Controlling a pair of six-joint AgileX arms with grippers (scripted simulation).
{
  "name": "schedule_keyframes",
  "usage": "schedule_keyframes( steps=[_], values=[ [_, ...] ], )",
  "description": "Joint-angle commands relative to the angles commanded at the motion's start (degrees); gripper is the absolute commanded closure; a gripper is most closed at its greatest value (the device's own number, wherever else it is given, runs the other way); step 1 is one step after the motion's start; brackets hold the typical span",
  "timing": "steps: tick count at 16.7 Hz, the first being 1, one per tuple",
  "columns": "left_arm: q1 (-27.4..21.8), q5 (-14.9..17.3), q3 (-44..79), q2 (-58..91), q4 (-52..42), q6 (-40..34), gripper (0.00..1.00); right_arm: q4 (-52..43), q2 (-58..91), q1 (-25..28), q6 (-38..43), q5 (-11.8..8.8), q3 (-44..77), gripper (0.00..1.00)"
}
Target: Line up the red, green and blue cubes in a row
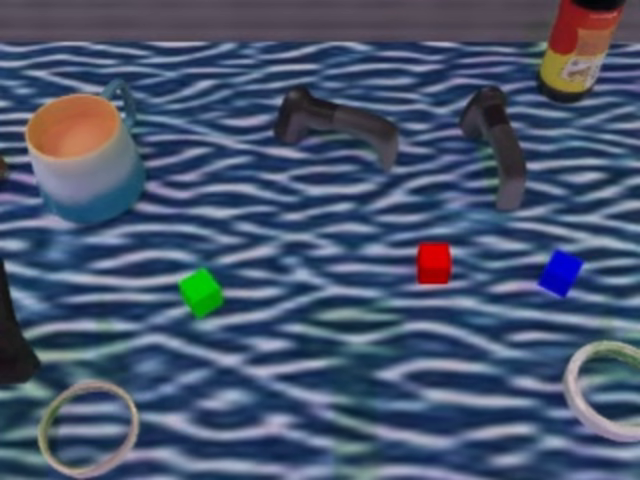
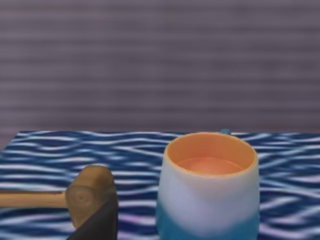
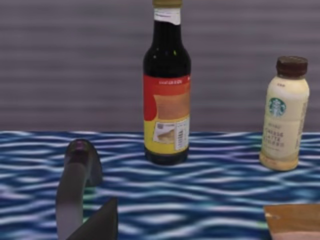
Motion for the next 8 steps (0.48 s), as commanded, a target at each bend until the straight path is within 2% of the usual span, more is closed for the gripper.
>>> schedule_keyframes(
  steps=[4, 8],
  values=[
    [0.00, 0.00, 0.00, 0.00, 0.00, 0.00, 0.00, -1.19, 1.73, 0.57, 0.53, -0.07, 1.71, 0.00],
    [0.00, 0.00, 0.00, 0.00, 0.00, 0.00, 0.00, -7.94, 12.49, 3.47, 3.51, -0.11, 12.19, 0.00]
  ],
)
